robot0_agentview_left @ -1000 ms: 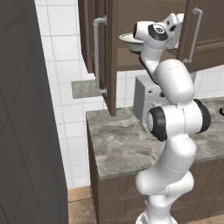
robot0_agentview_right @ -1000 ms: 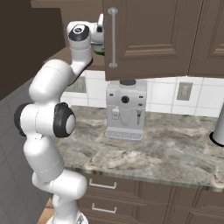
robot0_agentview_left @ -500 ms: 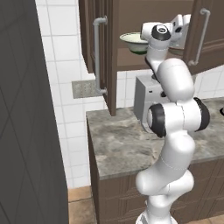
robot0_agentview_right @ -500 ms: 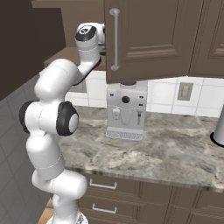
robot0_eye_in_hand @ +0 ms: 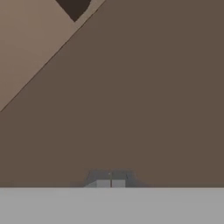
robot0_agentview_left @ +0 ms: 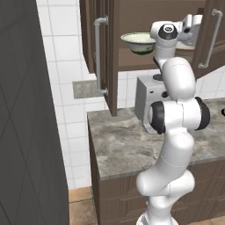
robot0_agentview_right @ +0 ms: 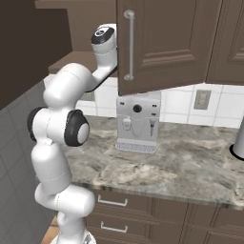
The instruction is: Move the bowls from the cabinet to the plates on the dining table.
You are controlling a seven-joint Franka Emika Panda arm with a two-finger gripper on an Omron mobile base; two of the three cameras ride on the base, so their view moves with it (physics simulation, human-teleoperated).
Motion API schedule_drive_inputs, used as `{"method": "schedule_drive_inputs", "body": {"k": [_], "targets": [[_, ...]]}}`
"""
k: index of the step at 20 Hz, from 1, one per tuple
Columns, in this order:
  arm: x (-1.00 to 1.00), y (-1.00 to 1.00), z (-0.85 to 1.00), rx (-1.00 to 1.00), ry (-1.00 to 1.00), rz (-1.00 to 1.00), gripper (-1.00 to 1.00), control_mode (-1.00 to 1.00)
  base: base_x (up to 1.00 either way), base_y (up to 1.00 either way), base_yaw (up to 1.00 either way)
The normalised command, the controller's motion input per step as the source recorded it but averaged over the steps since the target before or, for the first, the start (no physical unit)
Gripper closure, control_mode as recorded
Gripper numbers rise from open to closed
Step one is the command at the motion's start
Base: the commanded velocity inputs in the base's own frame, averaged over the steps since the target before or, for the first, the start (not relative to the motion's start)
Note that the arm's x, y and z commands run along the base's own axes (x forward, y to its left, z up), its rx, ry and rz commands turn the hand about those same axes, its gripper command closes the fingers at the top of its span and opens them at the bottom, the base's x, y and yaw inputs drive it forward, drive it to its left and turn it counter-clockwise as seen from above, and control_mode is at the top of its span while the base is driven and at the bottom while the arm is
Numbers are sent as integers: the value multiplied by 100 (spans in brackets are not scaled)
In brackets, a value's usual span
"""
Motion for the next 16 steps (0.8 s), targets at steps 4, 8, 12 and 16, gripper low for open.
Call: {"method": "schedule_drive_inputs", "body": {"k": [4,8,12,16], "targets": [[-59,-62,5,-2,-11,-10,100,-100,0,0,0],[-64,-61,1,-1,-11,-9,100,-100,0,0,0],[-66,-59,0,0,-12,-9,100,-100,0,0,0],[-62,-58,0,0,-11,-9,100,-100,0,0,0]]}}
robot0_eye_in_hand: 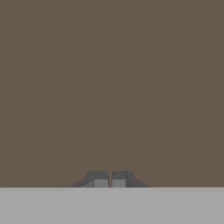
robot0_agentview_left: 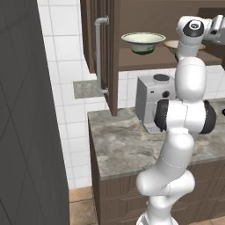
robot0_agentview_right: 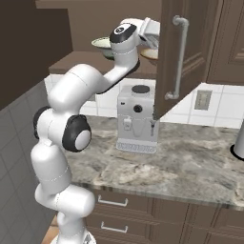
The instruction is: Move the bowls from the cabinet to the plates on the dining table.
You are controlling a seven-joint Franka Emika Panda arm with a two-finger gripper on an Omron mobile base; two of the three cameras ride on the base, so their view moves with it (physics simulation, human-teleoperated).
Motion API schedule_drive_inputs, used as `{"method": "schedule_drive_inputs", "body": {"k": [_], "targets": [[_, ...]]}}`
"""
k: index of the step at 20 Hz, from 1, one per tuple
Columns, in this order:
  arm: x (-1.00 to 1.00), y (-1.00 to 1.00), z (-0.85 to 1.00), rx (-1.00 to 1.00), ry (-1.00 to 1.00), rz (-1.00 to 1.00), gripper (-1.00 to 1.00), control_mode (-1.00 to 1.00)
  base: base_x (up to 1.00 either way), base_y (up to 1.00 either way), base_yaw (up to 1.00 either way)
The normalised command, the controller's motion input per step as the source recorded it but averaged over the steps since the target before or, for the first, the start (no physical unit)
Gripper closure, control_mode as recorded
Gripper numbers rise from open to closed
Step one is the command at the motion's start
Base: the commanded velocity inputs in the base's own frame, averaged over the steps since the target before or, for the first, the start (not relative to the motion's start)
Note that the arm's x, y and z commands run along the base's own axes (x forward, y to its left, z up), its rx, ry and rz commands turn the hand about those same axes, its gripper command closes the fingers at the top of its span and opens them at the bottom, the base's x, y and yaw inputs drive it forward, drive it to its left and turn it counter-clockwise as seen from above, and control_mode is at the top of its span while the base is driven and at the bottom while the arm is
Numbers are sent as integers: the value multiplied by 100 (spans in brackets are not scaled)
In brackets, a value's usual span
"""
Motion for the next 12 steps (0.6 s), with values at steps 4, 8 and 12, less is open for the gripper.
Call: {"method": "schedule_drive_inputs", "body": {"k": [4,8,12], "targets": [[-53,-53,0,0,-9,-9,100,-100,0,0,0],[-22,-38,-2,0,-1,-2,100,-100,0,0,0],[-4,-27,-5,0,0,0,100,-100,0,0,0]]}}
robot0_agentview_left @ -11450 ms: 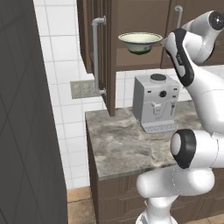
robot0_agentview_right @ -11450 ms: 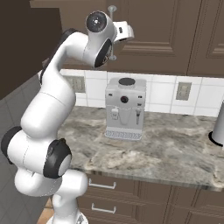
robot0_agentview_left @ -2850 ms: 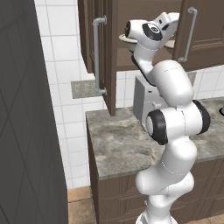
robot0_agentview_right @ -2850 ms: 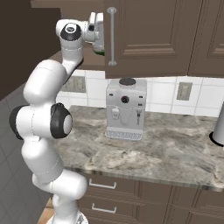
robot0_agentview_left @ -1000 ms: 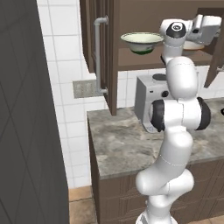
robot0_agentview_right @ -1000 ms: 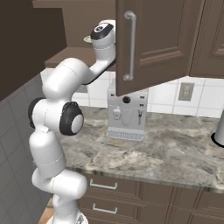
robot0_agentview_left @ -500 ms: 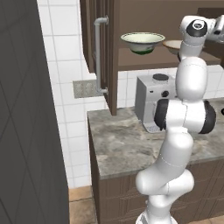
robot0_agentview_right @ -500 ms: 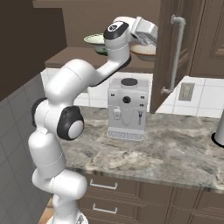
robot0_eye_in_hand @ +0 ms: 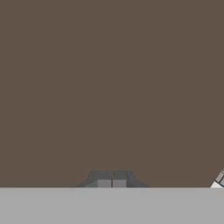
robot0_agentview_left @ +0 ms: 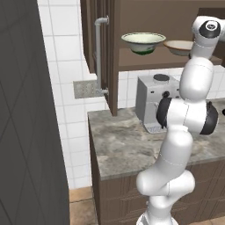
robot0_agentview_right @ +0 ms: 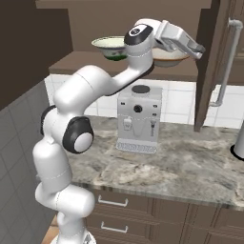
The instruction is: Move the bowls from the cabinet to the plates on the dining table.
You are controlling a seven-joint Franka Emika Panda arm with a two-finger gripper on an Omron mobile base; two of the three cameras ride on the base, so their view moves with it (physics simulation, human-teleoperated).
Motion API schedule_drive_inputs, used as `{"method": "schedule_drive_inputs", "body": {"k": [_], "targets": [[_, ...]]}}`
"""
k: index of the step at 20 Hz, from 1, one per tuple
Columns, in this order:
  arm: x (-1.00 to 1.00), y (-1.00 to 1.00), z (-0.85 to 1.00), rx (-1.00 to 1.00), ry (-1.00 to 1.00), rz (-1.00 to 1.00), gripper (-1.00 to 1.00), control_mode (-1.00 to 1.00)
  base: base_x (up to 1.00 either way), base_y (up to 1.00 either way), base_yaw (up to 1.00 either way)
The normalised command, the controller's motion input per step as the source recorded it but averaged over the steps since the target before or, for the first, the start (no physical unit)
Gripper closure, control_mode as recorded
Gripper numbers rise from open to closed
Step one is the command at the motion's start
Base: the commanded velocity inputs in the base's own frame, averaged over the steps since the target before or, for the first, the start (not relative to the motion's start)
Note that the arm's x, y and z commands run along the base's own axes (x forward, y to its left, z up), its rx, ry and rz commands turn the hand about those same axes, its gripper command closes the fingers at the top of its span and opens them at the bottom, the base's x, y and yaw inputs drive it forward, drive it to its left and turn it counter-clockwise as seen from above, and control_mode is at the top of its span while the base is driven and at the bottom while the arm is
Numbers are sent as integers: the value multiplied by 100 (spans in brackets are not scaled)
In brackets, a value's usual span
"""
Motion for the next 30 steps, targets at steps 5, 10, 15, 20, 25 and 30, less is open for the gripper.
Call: {"method": "schedule_drive_inputs", "body": {"k": [5,10,15,20,25,30], "targets": [[0,-23,-1,0,0,1,100,-100,0,0,0],[-11,-12,-3,0,-4,1,100,-100,0,0,0],[-12,-19,-1,0,-1,3,100,-100,0,0,0],[-20,1,-7,0,-3,8,100,-100,0,0,0],[-17,26,-19,0,-10,13,100,-100,0,0,0],[-11,36,-18,0,-7,20,100,-100,0,0,0]]}}
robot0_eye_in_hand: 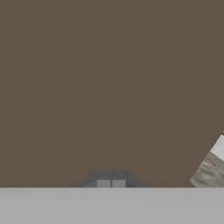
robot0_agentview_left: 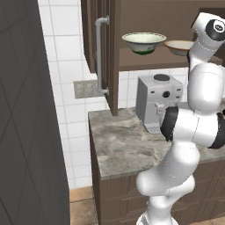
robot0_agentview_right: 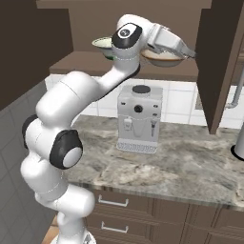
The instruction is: Move the bowls from the cabinet to the plates on the dining table.
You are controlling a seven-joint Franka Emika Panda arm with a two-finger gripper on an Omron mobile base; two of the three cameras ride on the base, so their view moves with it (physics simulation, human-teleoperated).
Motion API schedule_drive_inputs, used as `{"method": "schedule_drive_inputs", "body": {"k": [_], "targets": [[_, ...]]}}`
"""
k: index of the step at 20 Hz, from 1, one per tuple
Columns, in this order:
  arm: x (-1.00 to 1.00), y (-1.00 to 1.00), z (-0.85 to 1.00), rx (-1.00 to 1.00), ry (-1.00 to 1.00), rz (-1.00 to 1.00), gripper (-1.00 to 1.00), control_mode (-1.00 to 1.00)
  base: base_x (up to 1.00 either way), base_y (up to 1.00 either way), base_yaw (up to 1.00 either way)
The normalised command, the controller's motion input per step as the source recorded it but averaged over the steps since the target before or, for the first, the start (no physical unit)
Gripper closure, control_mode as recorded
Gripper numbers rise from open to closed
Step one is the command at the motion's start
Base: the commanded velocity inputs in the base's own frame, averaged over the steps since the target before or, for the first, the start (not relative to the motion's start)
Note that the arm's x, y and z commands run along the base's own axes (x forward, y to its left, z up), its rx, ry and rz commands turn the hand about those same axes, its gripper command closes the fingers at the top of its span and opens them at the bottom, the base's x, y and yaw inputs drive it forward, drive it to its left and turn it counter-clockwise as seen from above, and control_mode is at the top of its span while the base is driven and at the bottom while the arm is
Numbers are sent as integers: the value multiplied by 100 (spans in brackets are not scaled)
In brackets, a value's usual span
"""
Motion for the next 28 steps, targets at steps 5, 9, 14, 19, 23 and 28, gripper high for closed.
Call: {"method": "schedule_drive_inputs", "body": {"k": [5,9,14,19,23,28], "targets": [[-10,29,-10,0,-1,25,100,-100,0,0,0],[-15,24,-6,0,-1,26,100,-100,0,0,0],[-7,19,-2,0,-1,28,100,-100,0,0,0],[-1,19,0,0,0,29,100,-100,0,0,0],[0,24,0,0,0,30,100,-100,0,0,0],[0,27,0,0,0,30,100,-100,0,0,0]]}}
